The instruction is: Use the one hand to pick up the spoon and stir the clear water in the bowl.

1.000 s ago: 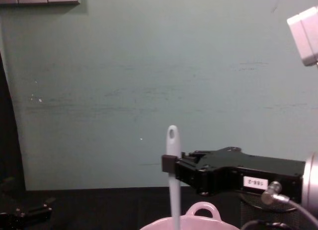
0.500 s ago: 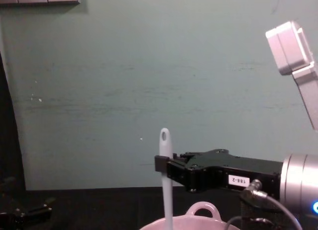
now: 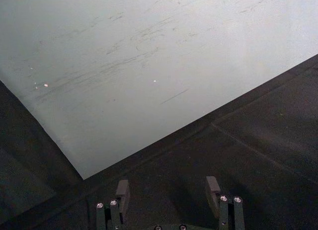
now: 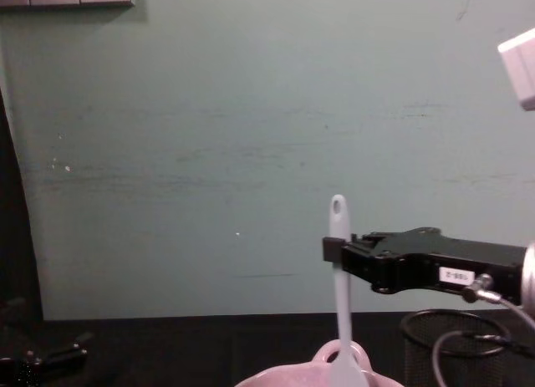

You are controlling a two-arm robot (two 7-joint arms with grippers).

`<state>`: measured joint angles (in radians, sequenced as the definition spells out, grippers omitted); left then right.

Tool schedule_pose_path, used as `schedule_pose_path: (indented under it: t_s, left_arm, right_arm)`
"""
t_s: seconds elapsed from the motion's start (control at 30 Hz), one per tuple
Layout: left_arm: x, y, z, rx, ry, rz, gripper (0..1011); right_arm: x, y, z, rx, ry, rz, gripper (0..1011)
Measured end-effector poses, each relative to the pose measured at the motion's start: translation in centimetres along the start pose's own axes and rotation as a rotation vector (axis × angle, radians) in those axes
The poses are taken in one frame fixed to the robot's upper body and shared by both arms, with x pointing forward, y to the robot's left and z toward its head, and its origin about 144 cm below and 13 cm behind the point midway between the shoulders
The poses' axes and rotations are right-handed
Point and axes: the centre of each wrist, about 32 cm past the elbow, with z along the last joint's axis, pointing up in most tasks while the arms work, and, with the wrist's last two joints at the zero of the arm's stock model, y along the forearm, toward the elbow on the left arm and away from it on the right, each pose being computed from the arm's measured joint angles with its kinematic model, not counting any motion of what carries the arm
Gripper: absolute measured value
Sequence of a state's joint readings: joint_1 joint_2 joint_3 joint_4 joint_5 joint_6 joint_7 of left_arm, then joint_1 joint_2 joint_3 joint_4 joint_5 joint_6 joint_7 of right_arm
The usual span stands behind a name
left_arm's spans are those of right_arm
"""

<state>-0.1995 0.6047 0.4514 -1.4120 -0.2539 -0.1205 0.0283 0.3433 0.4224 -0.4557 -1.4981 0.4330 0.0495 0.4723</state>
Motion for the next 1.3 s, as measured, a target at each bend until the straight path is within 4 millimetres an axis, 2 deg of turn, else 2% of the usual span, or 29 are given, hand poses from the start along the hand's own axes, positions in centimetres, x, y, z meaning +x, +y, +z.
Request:
schedule_pose_path:
  t_s: [0.17, 0.37, 0.57, 0.77, 1.03, 1.3]
  left_arm:
    - [0.0, 0.0, 0.0, 0.000, 0.000, 0.000, 1005]
    - [0.0, 0.0, 0.0, 0.000, 0.000, 0.000, 1005]
    - [0.0, 0.0, 0.0, 0.000, 0.000, 0.000, 1005]
    - [0.0, 0.0, 0.0, 0.000, 0.000, 0.000, 1005]
    - [0.0, 0.0, 0.0, 0.000, 0.000, 0.000, 1005]
    - [0.0, 0.0, 0.0, 0.000, 0.000, 0.000, 1005]
  right_arm:
    - [-0.3, -1.0, 0.2, -0.011, -0.015, -0.004, 112]
    - [-1.4, -1.3, 0.3, -0.024, -0.023, 0.033, 112]
    - [-3.5, -0.2, 0.3, -0.019, -0.015, 0.113, 112]
    - [-4.4, 1.1, 0.2, -0.010, -0.008, 0.152, 112]
    - [-4.0, 2.4, 0.1, -0.001, -0.002, 0.151, 112]
    - [-2.3, 3.0, 0.0, 0.003, -0.003, 0.111, 112]
